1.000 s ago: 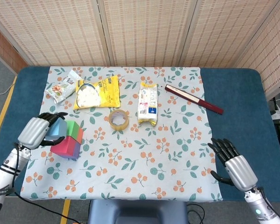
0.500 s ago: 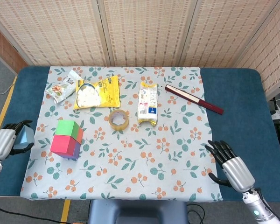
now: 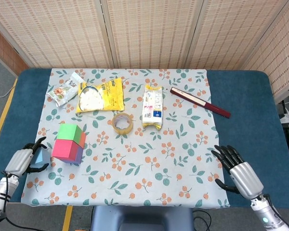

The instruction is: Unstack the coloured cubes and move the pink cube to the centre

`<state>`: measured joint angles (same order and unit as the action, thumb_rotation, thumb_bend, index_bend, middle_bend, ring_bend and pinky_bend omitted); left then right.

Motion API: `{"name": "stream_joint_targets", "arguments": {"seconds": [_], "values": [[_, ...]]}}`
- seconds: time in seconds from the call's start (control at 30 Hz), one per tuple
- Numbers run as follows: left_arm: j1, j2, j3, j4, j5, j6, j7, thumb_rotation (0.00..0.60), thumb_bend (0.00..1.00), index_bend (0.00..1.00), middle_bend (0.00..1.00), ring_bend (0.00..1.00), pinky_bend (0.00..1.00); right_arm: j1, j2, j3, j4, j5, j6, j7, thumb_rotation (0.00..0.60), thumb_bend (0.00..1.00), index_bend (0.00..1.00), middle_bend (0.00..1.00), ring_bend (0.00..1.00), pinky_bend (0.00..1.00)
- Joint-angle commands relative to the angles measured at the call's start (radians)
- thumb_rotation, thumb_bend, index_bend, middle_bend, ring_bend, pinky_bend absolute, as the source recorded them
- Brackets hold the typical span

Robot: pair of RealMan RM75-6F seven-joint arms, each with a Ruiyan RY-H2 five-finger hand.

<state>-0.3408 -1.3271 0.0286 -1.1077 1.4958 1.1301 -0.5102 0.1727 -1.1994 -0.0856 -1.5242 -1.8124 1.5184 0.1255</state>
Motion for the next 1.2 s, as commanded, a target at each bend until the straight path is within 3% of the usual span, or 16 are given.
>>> {"name": "stream_joint_targets", "arguments": {"seconds": [0.03, 0.17, 0.3, 0.4, 0.5, 0.8, 1.0, 1.13, 1.2], "values": [[0.009, -0.018, 0.001, 0.008, 0.006, 0.018, -0.004, 0.600, 0.36, 0.00, 0.11, 0.22, 0.15, -0.001, 0.001, -0.001, -0.001, -0.003, 0.005, 0.000, 0.600, 0.17, 0.00, 0.00, 0.00, 0.00], [0.030, -0.031, -0.013, 0.002, 0.015, 0.089, -0.006, 0.600, 0.36, 0.00, 0.02, 0.07, 0.11, -0.005, 0.005, -0.001, -0.005, -0.007, 0.016, 0.000, 0.600, 0.17, 0.00, 0.00, 0.00, 0.00], [0.041, 0.003, -0.012, -0.055, 0.042, 0.142, 0.022, 0.600, 0.35, 0.00, 0.03, 0.02, 0.09, -0.004, 0.003, -0.001, -0.004, -0.007, 0.012, 0.000, 0.600, 0.17, 0.00, 0.00, 0.00, 0.00], [0.039, 0.040, -0.006, -0.121, 0.052, 0.146, 0.083, 0.600, 0.35, 0.03, 0.20, 0.10, 0.08, -0.002, 0.001, -0.002, -0.003, -0.005, 0.003, -0.001, 0.600, 0.17, 0.00, 0.00, 0.00, 0.00], [0.033, 0.061, 0.003, -0.182, 0.063, 0.134, 0.132, 0.600, 0.34, 0.17, 0.36, 0.19, 0.08, -0.001, 0.001, -0.003, -0.003, -0.005, 0.002, -0.001, 0.600, 0.17, 0.00, 0.00, 0.00, 0.00], [-0.015, 0.042, -0.002, -0.342, 0.206, 0.209, 0.212, 0.600, 0.34, 0.17, 0.40, 0.26, 0.11, -0.002, 0.003, -0.003, -0.003, -0.007, 0.005, 0.003, 0.600, 0.17, 0.00, 0.00, 0.00, 0.00], [-0.078, -0.008, -0.020, -0.407, 0.280, 0.197, 0.291, 0.600, 0.34, 0.11, 0.34, 0.22, 0.11, 0.002, 0.005, -0.003, -0.003, -0.003, -0.002, 0.009, 0.600, 0.17, 0.00, 0.00, 0.00, 0.00], [-0.115, -0.034, -0.035, -0.414, 0.284, 0.161, 0.347, 0.600, 0.36, 0.01, 0.15, 0.06, 0.08, 0.000, 0.011, 0.000, -0.004, -0.003, 0.008, 0.018, 0.600, 0.17, 0.00, 0.00, 0.00, 0.00], [-0.141, -0.029, -0.025, -0.437, 0.270, 0.109, 0.302, 0.600, 0.36, 0.00, 0.05, 0.00, 0.04, 0.000, 0.012, 0.000, -0.004, -0.003, 0.009, 0.020, 0.600, 0.17, 0.00, 0.00, 0.00, 0.00]]}}
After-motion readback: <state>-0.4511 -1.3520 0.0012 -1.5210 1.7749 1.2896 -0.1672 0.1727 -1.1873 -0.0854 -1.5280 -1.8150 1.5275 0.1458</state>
